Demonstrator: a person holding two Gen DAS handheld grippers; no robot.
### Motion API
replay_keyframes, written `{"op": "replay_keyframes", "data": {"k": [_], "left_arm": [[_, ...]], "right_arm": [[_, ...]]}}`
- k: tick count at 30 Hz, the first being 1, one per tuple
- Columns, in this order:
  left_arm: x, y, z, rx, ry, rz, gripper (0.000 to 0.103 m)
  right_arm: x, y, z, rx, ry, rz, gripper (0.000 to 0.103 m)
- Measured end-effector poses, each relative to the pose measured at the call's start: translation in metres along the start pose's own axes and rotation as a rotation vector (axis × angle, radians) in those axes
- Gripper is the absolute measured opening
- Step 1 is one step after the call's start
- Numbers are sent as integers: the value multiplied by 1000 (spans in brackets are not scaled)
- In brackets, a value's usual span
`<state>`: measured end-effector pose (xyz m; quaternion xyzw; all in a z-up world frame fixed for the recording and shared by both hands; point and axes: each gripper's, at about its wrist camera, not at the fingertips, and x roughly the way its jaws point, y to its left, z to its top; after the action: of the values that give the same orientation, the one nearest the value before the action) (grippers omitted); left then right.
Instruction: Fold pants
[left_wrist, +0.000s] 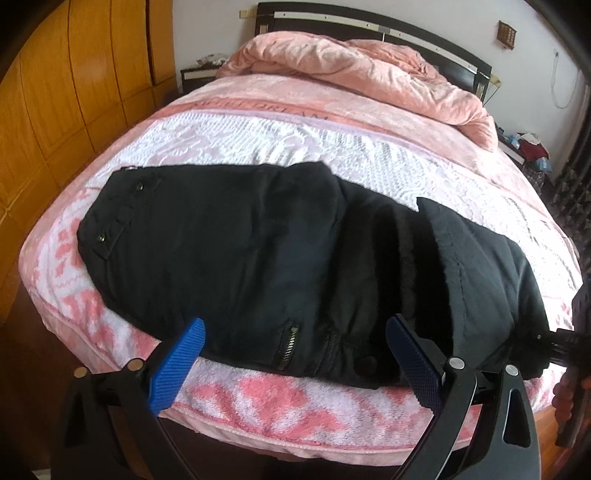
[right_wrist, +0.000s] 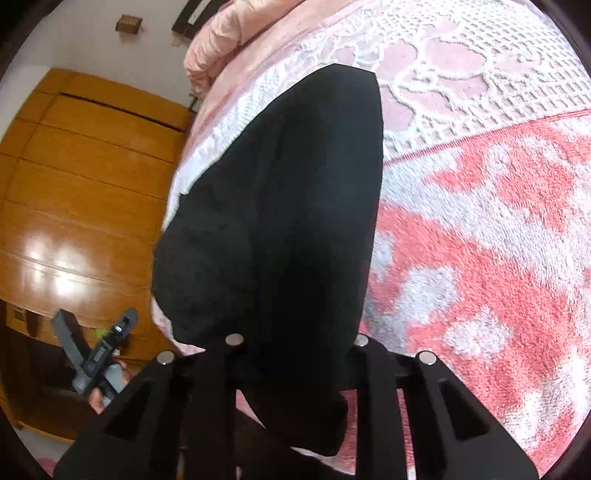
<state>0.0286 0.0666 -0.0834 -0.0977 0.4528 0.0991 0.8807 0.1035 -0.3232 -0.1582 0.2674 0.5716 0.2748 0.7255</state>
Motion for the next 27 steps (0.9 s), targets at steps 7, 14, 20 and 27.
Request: {"op": "replay_keyframes", "data": {"k": [7, 14, 20, 27], "left_arm": [[11, 76, 4, -127, 48, 64, 99], [18, 191, 26, -440, 45, -51, 98], [35, 251, 35, -612, 10, -201, 98], [58, 307, 14, -834, -31, -393, 98]], "right_arm": [[-2, 14, 1, -38, 6, -146, 59], [-56, 63, -11, -160, -198, -337, 63], [-31, 134, -30, -344, -130, -224, 63], [23, 189, -60, -571, -24, -267, 62]]}}
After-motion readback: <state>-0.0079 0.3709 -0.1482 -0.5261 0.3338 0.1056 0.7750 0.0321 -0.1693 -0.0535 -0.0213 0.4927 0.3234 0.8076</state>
